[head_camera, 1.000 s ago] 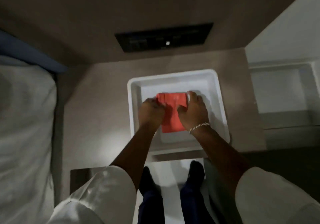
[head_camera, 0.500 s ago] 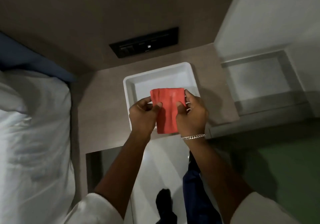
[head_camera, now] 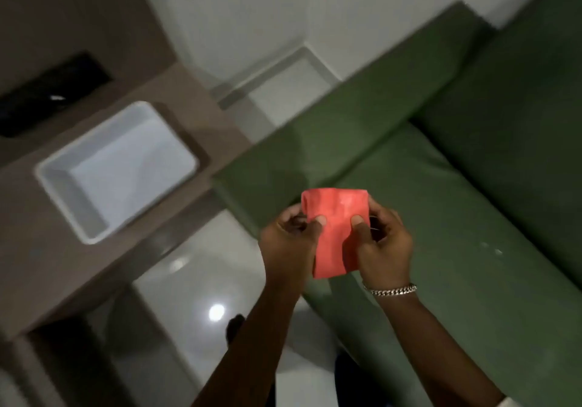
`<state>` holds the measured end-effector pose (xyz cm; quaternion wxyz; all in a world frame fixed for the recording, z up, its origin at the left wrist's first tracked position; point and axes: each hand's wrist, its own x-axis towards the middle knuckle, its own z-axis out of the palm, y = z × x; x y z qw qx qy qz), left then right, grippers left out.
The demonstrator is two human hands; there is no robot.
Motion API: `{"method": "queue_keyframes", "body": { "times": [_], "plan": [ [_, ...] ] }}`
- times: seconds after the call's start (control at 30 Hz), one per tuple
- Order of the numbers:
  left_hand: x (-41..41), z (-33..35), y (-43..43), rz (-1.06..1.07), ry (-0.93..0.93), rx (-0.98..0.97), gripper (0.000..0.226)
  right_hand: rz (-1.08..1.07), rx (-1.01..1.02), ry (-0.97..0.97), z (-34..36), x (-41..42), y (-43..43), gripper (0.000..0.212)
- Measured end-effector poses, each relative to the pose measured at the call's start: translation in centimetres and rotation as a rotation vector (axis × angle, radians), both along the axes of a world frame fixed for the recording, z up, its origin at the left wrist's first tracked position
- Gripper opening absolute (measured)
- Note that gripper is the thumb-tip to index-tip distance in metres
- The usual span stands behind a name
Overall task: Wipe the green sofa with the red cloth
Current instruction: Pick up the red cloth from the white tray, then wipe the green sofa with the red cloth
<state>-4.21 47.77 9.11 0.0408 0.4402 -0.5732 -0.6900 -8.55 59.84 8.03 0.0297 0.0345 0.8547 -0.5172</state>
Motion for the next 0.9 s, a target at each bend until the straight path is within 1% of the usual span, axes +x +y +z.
{"method": "queue_keyframes", "body": {
  "times": [0.1, 0.17, 0.2, 0.27, 0.3, 0.37, 0.4, 0.43, 0.47, 0.5, 0.53, 0.57, 0.6, 0.63, 0.67, 0.7, 0.77, 0.83, 0.87, 0.9],
  "plan": [
    [-1.4, -3.2, 10.2, -0.136, -0.050, 0.035, 0.026, -0.056, 0.075, -0.047, -3.0, -0.5, 10.8, 0.033],
    [-1.8, -5.5, 16.1, -0.235, -0.069, 0.063, 0.027, -0.122, 0.084, -0.115, -5.6, -0.7, 17.4, 0.035],
    [-2.0, -6.4, 19.0, -0.295, -0.073, 0.088, 0.032, -0.174, 0.061, -0.159, -6.8, -0.7, 20.8, 0.036],
    [-2.8, -8.6, 23.9, -0.413, -0.067, 0.147, 0.054, -0.282, 0.003, -0.232, -9.1, -0.9, 26.4, 0.037],
    [-3.1, -9.7, 25.5, -0.474, -0.062, 0.158, 0.059, -0.322, -0.004, -0.256, -10.1, -0.9, 28.5, 0.037],
    [-3.7, -11.9, 28.6, -0.592, -0.030, 0.092, 0.053, -0.390, 0.037, -0.268, -11.8, -1.0, 32.8, 0.038],
    [-3.9, -13.0, 29.4, -0.646, 0.001, -0.019, 0.049, -0.416, 0.092, -0.243, -12.5, -1.1, 34.5, 0.039],
    [-4.2, -14.1, 29.8, -0.712, 0.040, -0.193, 0.049, -0.430, 0.181, -0.198, -13.2, -1.2, 35.8, 0.040],
    [-4.5, -15.3, 29.5, -0.793, 0.087, -0.423, 0.051, -0.405, 0.281, -0.136, -13.8, -1.1, 36.3, 0.043],
    [-5.1, -16.6, 29.0, -0.875, 0.142, -0.672, 0.054, -0.313, 0.364, -0.065, -14.5, -1.1, 36.3, 0.049],
    [-5.9, -18.0, 28.2, -0.946, 0.169, -0.883, 0.057, -0.151, 0.438, -0.001, -15.2, -1.1, 36.0, 0.056],
    [-6.8, -19.1, 27.3, -1.018, 0.146, -1.045, 0.062, 0.040, 0.542, 0.040, -16.1, -1.2, 35.5, 0.061],
    [-7.7, -20.2, 26.5, -1.083, 0.083, -1.174, 0.067, 0.202, 0.662, 0.049, -17.1, -1.1, 35.2, 0.065],
    [-8.4, -21.0, 25.8, -1.133, 0.015, -1.268, 0.072, 0.298, 0.766, 0.041, -18.0, -0.9, 35.4, 0.067],
    [-8.8, -21.6, 25.4, -1.170, -0.023, -1.327, 0.075, 0.309, 0.825, 0.024, -18.8, -0.5, 36.0, 0.066],
    [-9.0, -22.0, 25.3, -1.185, -0.027, -1.368, 0.077, 0.254, 0.841, 0.000, -19.3, -0.3, 37.0, 0.064],
    [-9.1, -22.5, 25.5, -1.179, -0.041, -1.436, 0.078, 0.072, 0.821, -0.061, -19.8, -1.0, 38.5, 0.062],
    [-9.0, -22.7, 25.5, -1.175, -0.068, -1.495, 0.079, -0.108, 0.792, -0.120, -19.9, -4.2, 38.1, 0.062],
    [-9.0, -22.9, 25.5, -1.171, -0.072, -1.533, 0.078, -0.147, 0.770, -0.138, -19.9, -6.4, 37.1, 0.061],
    [-9.0, -22.9, 25.4, -1.168, -0.075, -1.568, 0.078, -0.124, 0.777, -0.113, -20.0, -7.9, 35.7, 0.060]
  ]
}}
